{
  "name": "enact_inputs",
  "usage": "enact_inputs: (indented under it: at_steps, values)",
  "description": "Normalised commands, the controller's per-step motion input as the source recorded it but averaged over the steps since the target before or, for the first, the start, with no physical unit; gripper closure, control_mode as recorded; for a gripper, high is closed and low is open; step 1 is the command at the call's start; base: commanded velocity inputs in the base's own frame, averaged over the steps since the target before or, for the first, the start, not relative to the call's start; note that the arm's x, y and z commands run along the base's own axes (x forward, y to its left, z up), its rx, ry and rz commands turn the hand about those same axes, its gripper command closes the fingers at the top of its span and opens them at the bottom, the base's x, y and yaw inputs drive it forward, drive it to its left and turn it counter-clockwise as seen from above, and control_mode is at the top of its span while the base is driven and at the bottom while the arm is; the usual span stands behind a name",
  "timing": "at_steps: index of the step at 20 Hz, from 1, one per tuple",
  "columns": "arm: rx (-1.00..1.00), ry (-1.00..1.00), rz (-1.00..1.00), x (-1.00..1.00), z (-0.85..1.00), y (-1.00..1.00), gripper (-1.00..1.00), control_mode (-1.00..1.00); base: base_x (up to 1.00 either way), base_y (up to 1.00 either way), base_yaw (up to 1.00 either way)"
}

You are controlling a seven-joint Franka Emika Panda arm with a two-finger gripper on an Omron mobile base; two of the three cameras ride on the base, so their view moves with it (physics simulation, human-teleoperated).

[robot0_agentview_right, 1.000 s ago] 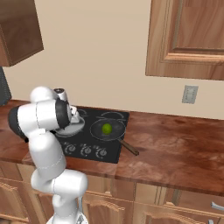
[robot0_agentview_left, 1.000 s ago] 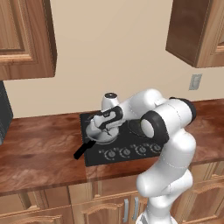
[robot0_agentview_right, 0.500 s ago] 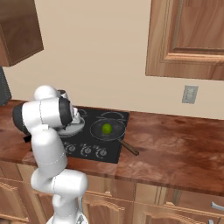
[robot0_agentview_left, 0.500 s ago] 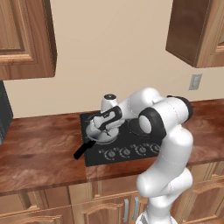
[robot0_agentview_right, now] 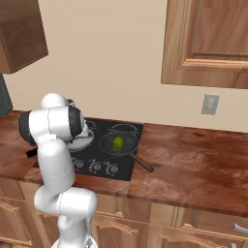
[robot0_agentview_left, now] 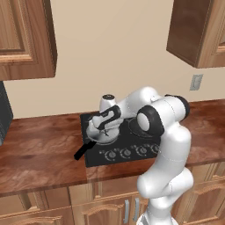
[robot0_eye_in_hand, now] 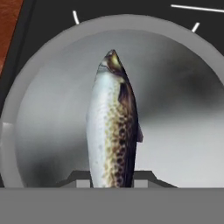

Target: Place both pans onto different burners. Then place the lime and the fish on different pans.

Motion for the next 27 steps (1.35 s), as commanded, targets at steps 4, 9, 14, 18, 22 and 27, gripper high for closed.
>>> enact_inputs:
  at_steps: [4,9,14,18,22,27]
  values:
    - [0.0,0.02,0.0,0.04,-0.05,0.01,1.0,-1.0,0.0,0.0,0.0]
    - [0.0,0.0,0.0,0.03,0.0,0.0,-1.0,-1.0,0.0,0.0,0.0]
    - [0.0,0.0,0.0,0.0,0.0,0.0,-1.0,-1.0,0.0,0.0,0.0]
    - [0.0,0.0,0.0,0.0,0.0,0.0,-1.0,-1.0,0.0,0.0,0.0]
    - [0.0,0.0,0.0,0.0,0.18,0.0,-1.0,-1.0,0.0,0.0,0.0]
    - [0.0,0.0,0.0,-0.03,0.49,-0.07,-1.0,-1.0,0.0,0.0,0.0]
